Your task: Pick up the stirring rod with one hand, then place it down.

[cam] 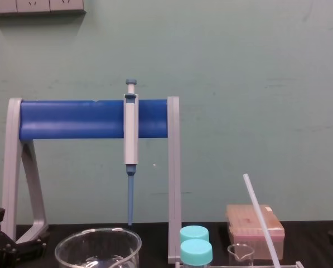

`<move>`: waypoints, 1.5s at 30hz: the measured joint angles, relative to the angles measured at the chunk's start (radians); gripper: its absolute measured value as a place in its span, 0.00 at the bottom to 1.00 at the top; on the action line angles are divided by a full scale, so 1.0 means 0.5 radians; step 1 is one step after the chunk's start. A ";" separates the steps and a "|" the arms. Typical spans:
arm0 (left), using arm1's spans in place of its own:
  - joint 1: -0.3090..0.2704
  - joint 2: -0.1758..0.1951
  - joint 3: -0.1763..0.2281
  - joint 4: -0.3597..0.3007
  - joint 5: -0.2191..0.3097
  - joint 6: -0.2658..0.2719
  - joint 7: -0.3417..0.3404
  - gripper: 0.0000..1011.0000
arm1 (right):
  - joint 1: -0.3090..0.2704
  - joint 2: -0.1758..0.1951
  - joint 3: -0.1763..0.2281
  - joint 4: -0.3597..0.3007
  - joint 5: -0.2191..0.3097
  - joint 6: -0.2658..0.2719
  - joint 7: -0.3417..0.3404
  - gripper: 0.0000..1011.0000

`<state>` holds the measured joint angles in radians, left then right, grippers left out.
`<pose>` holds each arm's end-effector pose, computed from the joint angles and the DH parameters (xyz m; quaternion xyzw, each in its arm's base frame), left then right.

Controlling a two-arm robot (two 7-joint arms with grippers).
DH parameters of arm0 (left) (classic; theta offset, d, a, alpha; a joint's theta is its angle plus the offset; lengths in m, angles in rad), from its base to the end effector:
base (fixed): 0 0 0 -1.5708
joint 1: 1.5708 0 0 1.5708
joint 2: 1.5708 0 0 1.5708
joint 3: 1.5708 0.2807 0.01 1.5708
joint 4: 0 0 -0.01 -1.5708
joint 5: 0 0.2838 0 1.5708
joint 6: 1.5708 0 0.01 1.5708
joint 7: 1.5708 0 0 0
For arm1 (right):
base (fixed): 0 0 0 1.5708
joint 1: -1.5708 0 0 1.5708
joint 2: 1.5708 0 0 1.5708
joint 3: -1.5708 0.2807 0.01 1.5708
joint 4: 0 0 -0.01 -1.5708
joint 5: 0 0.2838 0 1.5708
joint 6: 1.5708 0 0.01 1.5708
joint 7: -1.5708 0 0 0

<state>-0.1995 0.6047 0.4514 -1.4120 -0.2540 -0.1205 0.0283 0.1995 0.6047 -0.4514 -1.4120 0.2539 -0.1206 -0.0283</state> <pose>0.3329 0.0840 -0.2900 0.1415 -0.1324 0.5799 0.7913 0.3329 -0.0840 -0.2900 -0.1415 -0.1325 -0.5799 0.7913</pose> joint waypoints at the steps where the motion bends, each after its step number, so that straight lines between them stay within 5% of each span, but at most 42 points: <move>1: 0.000 0.000 0.000 0.000 0.000 0.000 0.000 0.99 | 0.000 0.000 0.000 0.000 0.000 0.000 0.000 0.99; 28: 0.000 0.000 0.000 0.000 0.000 0.000 0.000 0.99 | 0.002 -0.003 0.019 -0.003 -0.001 0.013 0.012 0.99; 38: 0.000 0.000 0.000 0.000 0.000 0.000 0.000 0.99 | -0.112 0.083 0.157 -0.269 0.091 0.217 0.090 0.99; 45: 0.000 0.000 0.000 0.000 0.000 0.000 0.000 0.99 | -0.220 0.106 0.280 -0.462 0.292 0.328 0.228 0.99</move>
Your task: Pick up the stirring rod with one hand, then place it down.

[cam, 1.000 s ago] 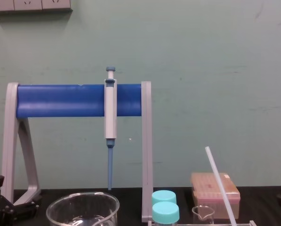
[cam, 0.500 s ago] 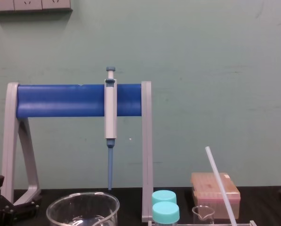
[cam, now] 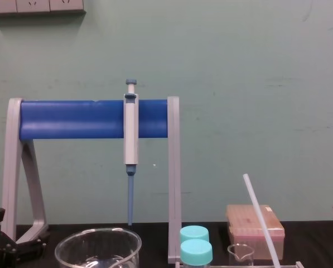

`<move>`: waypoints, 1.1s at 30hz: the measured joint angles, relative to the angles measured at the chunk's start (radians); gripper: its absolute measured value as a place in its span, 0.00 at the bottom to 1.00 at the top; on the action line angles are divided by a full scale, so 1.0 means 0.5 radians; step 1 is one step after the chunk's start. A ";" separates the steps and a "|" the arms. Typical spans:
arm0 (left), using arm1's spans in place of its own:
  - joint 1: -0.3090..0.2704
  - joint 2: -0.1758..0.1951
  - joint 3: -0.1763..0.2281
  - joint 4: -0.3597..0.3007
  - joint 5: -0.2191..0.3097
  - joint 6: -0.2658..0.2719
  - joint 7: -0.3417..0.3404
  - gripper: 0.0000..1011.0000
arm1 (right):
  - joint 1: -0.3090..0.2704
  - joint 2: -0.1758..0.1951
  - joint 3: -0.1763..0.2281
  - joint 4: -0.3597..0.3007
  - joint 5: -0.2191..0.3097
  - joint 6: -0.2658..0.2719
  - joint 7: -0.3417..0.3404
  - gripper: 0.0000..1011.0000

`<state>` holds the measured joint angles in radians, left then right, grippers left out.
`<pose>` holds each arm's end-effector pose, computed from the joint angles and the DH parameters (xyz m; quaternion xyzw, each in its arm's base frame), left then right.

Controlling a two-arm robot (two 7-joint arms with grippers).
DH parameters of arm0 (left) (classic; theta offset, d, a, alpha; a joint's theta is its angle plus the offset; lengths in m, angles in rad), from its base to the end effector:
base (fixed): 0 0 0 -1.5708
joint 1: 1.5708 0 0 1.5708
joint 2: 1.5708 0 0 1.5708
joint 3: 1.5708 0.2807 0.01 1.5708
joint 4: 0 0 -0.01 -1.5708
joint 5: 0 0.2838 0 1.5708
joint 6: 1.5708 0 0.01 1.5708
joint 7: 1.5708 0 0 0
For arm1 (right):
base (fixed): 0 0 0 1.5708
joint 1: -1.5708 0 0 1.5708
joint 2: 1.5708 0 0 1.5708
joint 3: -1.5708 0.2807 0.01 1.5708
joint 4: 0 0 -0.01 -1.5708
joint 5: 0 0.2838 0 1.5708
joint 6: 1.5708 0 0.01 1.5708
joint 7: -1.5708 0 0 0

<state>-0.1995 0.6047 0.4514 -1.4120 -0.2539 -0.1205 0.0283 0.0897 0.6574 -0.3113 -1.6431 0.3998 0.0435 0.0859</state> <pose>0.3329 0.0840 -0.2900 0.1415 -0.1325 0.5799 0.7913 0.3122 -0.0911 -0.2436 -0.1133 -0.0705 -0.5574 0.8195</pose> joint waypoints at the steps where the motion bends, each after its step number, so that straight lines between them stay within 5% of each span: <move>1: 0.000 0.000 0.000 0.000 0.000 0.000 0.000 0.99 | -0.007 -0.005 0.010 -0.014 0.023 0.007 0.015 0.99; 9: 0.000 0.000 0.000 0.000 0.000 0.000 0.000 0.99 | -0.051 -0.077 0.064 -0.135 0.165 0.084 0.133 0.99; 19: 0.000 0.000 0.000 0.000 0.000 0.000 0.000 0.99 | -0.045 -0.165 0.034 -0.181 0.189 0.178 0.214 0.99; 24: 0.000 0.000 0.000 0.000 0.000 0.000 0.000 0.99 | 0.029 -0.234 -0.014 -0.127 0.155 0.231 0.247 0.99; 33: 0.000 0.000 0.000 0.000 0.000 0.000 0.000 0.99 | 0.191 -0.301 -0.072 -0.067 0.099 0.482 0.281 0.99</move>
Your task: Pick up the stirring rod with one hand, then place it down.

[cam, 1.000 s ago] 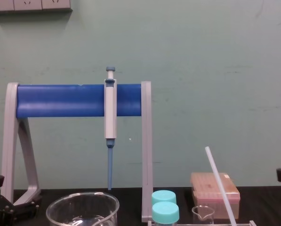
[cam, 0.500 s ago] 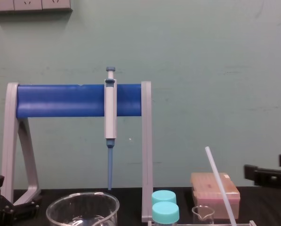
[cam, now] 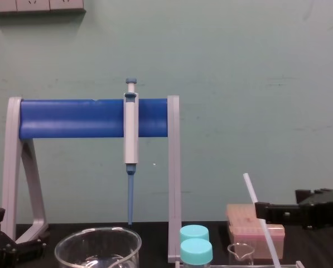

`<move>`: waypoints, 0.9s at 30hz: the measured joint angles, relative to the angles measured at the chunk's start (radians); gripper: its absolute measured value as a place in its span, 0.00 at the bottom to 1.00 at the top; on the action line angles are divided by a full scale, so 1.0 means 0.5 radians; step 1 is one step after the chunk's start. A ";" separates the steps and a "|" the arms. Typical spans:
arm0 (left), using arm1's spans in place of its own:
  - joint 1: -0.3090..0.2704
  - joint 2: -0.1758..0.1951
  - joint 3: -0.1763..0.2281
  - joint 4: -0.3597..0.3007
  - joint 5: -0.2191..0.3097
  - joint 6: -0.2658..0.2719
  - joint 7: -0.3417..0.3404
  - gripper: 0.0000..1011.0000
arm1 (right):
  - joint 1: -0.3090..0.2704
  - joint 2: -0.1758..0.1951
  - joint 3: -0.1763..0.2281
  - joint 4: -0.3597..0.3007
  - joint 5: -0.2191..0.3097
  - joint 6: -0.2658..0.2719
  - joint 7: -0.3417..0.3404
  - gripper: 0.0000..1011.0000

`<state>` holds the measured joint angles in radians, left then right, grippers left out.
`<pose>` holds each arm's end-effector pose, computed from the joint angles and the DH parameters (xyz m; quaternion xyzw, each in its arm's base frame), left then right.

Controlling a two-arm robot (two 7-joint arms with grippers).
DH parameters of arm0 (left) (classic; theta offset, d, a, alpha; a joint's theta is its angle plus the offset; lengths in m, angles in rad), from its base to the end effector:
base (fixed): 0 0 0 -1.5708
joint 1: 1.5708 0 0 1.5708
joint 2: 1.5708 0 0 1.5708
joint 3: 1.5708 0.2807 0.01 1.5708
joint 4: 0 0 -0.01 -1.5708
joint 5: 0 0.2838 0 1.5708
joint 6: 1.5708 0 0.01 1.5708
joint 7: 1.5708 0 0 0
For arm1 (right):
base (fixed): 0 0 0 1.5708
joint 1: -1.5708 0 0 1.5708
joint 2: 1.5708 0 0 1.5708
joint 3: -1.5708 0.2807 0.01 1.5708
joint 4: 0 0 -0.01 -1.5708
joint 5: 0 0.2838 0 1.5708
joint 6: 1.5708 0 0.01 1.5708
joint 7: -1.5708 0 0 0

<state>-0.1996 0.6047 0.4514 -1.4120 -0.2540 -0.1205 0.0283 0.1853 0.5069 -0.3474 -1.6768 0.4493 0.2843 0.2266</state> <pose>0.3330 0.0840 -0.2900 0.1415 -0.1325 0.5799 0.7913 0.3312 -0.0360 -0.2226 -0.0977 0.0266 -0.4791 0.8719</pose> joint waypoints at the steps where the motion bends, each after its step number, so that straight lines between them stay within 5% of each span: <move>1: 0.000 0.000 0.000 0.000 0.000 0.000 0.000 0.99 | 0.025 0.000 -0.007 0.000 -0.003 0.044 0.022 0.99; 16: 0.000 0.000 0.000 0.000 0.000 0.000 0.000 0.99 | 0.229 -0.027 -0.071 0.054 -0.010 0.347 0.169 0.99; 27: 0.000 0.000 0.000 0.000 0.000 0.000 0.000 0.99 | 0.316 -0.117 -0.072 0.233 -0.051 0.387 0.129 0.99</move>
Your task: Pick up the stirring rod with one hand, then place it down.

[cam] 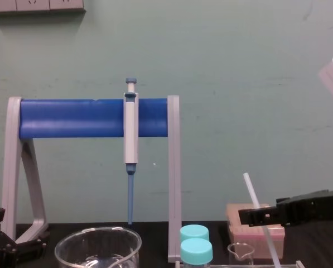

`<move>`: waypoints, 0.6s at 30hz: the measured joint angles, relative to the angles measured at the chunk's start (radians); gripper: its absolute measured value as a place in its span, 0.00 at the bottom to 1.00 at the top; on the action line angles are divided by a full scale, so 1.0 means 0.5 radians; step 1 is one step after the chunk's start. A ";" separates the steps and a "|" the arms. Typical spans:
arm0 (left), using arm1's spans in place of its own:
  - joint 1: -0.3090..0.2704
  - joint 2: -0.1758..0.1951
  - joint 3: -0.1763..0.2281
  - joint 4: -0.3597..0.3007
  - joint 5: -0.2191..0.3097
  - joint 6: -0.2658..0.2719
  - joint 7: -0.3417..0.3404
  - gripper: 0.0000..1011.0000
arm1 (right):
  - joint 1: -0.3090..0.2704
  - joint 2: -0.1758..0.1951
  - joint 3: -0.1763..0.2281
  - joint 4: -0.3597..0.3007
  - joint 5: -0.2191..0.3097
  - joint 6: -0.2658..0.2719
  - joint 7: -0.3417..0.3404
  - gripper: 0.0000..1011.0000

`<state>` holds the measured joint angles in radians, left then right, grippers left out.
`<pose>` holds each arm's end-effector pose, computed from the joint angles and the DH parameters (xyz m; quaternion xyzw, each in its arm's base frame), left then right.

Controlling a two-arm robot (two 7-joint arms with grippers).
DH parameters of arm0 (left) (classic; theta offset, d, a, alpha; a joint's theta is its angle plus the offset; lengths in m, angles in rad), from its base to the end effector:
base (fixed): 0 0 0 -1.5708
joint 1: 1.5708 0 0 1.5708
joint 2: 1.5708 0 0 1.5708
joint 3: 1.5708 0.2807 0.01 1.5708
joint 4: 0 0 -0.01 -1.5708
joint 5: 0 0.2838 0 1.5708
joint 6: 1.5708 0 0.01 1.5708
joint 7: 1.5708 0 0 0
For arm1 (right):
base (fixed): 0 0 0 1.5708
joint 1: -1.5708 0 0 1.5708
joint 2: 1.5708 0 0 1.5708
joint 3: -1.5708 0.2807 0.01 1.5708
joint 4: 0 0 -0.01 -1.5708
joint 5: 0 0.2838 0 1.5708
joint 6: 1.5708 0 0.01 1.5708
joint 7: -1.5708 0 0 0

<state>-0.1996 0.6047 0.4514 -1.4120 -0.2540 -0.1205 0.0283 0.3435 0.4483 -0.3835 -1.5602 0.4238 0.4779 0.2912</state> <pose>0.3330 0.0840 -0.2900 0.1415 -0.1325 0.5799 0.7913 0.3707 -0.0256 -0.2055 -0.1543 0.0733 -0.4600 0.8713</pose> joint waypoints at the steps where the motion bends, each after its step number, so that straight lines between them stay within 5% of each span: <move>1: 0.000 0.000 0.000 0.000 0.000 0.000 0.000 0.99 | 0.006 -0.009 0.000 0.013 -0.001 0.002 -0.001 0.99; 14: 0.000 0.000 0.000 0.000 0.000 0.000 0.000 0.99 | 0.054 -0.067 -0.009 0.108 -0.035 -0.009 0.020 0.99; 18: 0.000 0.000 0.000 0.000 0.000 0.000 0.000 0.99 | 0.057 -0.073 -0.007 0.116 -0.043 -0.018 0.032 0.92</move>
<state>-0.1996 0.6047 0.4513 -1.4120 -0.2539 -0.1205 0.0283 0.3720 0.4117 -0.3872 -1.5023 0.4022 0.4688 0.3071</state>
